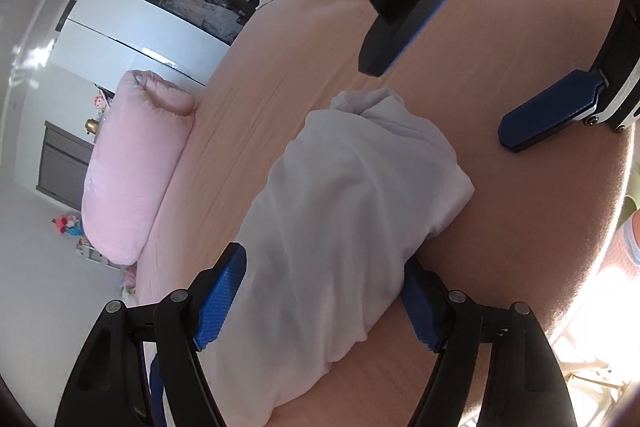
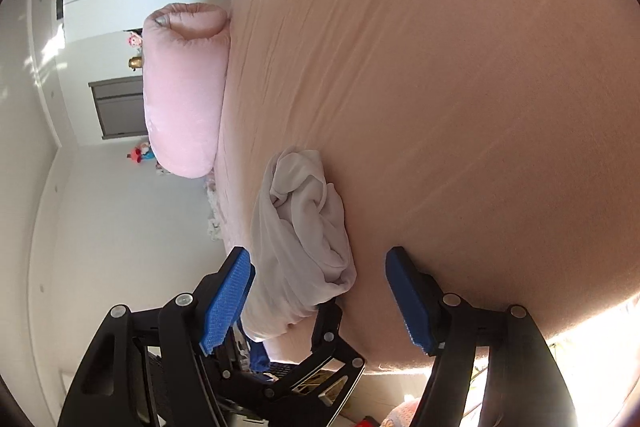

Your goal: Fold clothes

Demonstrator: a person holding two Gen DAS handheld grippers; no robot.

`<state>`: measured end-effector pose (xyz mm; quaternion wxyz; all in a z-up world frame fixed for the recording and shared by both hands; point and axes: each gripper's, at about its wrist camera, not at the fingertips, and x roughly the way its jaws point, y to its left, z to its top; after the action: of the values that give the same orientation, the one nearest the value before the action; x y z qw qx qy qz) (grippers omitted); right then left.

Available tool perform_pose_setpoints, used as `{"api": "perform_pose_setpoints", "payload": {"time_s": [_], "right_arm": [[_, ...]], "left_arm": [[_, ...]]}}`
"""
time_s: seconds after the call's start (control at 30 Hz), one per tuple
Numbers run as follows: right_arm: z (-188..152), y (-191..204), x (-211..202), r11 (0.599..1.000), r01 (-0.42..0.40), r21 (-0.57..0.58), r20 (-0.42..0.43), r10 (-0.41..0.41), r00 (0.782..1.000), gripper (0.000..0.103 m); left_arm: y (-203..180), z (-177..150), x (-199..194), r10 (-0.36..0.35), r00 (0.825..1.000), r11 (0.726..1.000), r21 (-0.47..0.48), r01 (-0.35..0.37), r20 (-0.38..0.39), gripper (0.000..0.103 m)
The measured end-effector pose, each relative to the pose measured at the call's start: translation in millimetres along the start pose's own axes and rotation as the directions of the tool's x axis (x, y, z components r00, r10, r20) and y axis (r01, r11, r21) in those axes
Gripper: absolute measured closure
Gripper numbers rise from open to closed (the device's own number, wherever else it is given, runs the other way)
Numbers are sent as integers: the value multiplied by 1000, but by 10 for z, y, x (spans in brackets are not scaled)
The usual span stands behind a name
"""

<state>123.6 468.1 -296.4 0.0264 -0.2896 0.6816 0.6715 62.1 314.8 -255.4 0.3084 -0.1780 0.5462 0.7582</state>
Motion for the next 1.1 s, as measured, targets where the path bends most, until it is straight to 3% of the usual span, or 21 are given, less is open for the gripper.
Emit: {"api": "perform_pose_setpoints", "payload": {"time_s": [0.17, 0.3, 0.5, 0.63, 0.77, 0.93, 1.03, 1.1], "right_arm": [[1, 81, 288, 998, -36, 45, 5, 36, 999, 33], [-15, 80, 279, 998, -48, 40, -1, 48, 999, 33], [24, 18, 172, 990, -121, 74, 36, 119, 992, 33], [24, -9, 207, 990, -103, 91, 64, 97, 993, 33], [60, 7, 285, 988, -113, 104, 79, 105, 991, 33], [129, 23, 443, 962, -233, 142, 81, 223, 971, 33], [92, -26, 464, 950, -261, 169, 105, 246, 964, 33], [68, -59, 478, 942, -280, 187, 120, 261, 958, 33]], "left_arm": [[-38, 27, -13, 38, 999, 999, 34, -38, 23, 28], [120, 77, 70, 29, 1000, 1000, 12, -29, 9, 9], [252, 162, 344, 77, 997, 997, -19, -77, -19, 5], [182, 96, 286, 100, 995, 994, -54, -100, 6, 5], [293, 91, 367, 35, 999, 988, -148, -40, -41, 5], [293, 131, 422, 62, 997, 989, -131, -67, -37, 5], [307, 121, 409, 24, 999, 990, -136, -27, -24, 14], [323, 106, 403, -13, 1000, 989, -146, 12, -8, 28]]}}
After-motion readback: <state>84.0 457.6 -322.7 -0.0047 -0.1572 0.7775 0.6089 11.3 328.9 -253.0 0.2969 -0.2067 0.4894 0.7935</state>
